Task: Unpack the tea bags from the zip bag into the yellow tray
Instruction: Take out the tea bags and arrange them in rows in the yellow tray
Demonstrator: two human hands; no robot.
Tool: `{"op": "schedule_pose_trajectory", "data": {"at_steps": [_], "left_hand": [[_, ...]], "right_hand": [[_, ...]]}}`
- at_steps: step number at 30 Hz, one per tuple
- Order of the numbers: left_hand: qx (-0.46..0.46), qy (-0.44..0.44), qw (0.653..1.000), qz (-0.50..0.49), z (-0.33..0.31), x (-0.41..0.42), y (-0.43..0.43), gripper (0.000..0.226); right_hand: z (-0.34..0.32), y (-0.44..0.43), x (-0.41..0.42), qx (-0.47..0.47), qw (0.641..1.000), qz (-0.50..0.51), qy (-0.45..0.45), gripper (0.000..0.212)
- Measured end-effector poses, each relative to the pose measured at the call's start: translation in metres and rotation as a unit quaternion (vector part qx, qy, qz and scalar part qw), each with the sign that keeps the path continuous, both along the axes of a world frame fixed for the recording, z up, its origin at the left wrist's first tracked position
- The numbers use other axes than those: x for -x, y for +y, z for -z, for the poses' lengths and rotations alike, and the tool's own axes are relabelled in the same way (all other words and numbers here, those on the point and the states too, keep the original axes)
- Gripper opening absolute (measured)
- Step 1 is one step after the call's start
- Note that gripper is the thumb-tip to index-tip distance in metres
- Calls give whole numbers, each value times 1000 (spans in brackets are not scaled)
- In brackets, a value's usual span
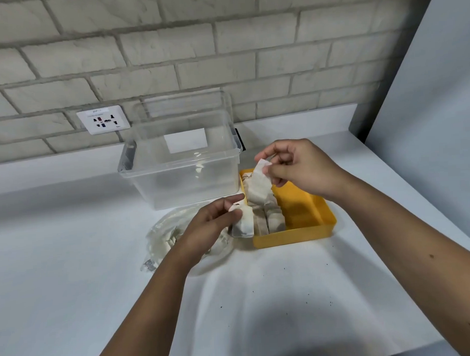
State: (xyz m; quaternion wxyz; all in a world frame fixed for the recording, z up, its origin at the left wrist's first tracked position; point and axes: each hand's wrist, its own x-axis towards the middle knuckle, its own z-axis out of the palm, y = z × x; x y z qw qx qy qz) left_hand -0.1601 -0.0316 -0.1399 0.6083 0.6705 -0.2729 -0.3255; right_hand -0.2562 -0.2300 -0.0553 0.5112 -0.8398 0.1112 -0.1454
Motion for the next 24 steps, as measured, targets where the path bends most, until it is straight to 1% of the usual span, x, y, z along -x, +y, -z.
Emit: {"op": "schedule_pose_trajectory", "data": {"at_steps": [3, 5, 9, 11, 12, 14, 15, 16, 18, 20, 22, 24], "left_hand": [[25, 0, 999, 29, 2, -1, -7, 15], [41, 5, 999, 32, 2, 0, -10, 15], [67, 43, 996, 32, 6, 3, -8, 15], [87, 75, 993, 33, 8, 3, -7, 14], [97, 91, 991, 29, 9, 3, -7, 13], [119, 125, 985, 21, 10, 4, -8, 13], [128, 138, 982, 18, 10, 4, -9, 12], [134, 147, 980, 17, 10, 4, -9, 12], [138, 153, 978, 20, 10, 3, -10, 12], [139, 152, 978, 26, 9, 2, -11, 12], [140, 155, 978, 30, 9, 2, -13, 12], [139, 156, 977, 30, 9, 3, -16, 12]], "right_hand": [[-2, 1, -1, -29, 999, -12, 7, 23], [0, -1, -2, -52, 999, -7, 8, 23], [10, -6, -2, -77, 996, 45, 15, 20], [18, -6, 0, -87, 994, 67, 25, 23], [23, -4, 1, -78, 994, 77, 29, 28], [33, 1, 3, -3, 994, 102, 29, 42], [38, 4, 5, 34, 993, 109, 17, 46], [42, 7, 7, 46, 994, 103, -1, 46], [49, 14, 12, 0, 998, 52, -17, 34], [54, 19, 14, -45, 999, -5, 5, 24], [59, 22, 16, -78, 997, -18, 12, 22], [63, 22, 17, -116, 993, -11, -2, 23]]}}
